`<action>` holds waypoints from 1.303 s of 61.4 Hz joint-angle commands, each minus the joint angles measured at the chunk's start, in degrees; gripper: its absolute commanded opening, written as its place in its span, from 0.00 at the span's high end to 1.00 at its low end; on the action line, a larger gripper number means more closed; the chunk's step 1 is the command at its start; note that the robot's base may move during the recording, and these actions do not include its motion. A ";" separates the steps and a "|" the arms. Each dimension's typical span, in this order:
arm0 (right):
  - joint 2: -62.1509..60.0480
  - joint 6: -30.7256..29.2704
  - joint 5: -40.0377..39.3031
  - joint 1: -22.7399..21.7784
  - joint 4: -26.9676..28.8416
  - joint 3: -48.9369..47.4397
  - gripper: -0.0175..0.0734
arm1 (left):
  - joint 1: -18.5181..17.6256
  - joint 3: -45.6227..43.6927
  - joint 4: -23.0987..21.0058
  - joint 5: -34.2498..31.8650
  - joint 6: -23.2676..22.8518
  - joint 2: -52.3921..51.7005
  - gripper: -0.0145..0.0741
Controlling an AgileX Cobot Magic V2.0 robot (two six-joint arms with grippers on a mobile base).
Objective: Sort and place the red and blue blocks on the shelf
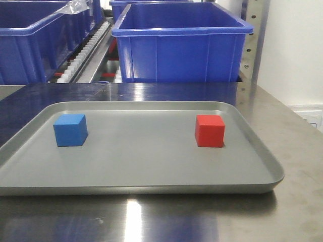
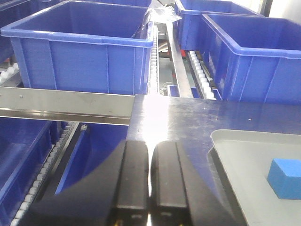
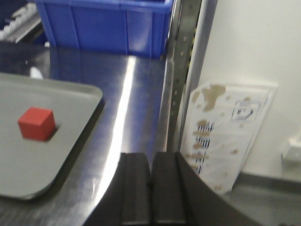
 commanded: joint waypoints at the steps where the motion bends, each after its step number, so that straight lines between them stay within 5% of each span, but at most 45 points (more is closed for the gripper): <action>1: 5.19 -0.81 -0.97 0.19 1.34 -3.82 0.76 | -0.39 1.32 -0.44 -4.46 -0.31 -0.84 0.70; 17: 20.98 -17.94 2.76 0.19 8.52 -9.21 0.76 | -0.39 1.32 -0.44 -4.46 -0.31 -0.84 0.70; 27: 28.87 -18.90 1.35 0.19 24.57 -10.30 0.75 | -0.39 1.32 -0.44 -4.46 -0.31 -0.84 0.70; 34: 34.20 -18.90 3.64 0.19 30.85 -10.41 0.75 | -0.39 1.32 -0.44 -4.46 -0.31 -0.84 0.70; 47: 43.36 -18.84 5.18 0.52 30.77 -13.15 0.75 | -0.39 1.32 -0.44 -4.46 -0.31 -0.84 0.70; 59: 50.85 -18.59 4.34 6.23 30.07 -18.55 0.75 | -0.39 1.32 -0.44 -4.46 -0.31 -0.84 0.70; 69: 58.99 -11.77 4.10 11.34 29.39 -23.38 0.74 | -0.39 1.32 -0.44 -4.46 -0.31 -0.84 0.70; 80: 68.97 -2.89 2.37 15.50 21.90 -30.43 0.74 | -0.39 1.32 -0.44 -4.46 -0.31 -0.84 0.70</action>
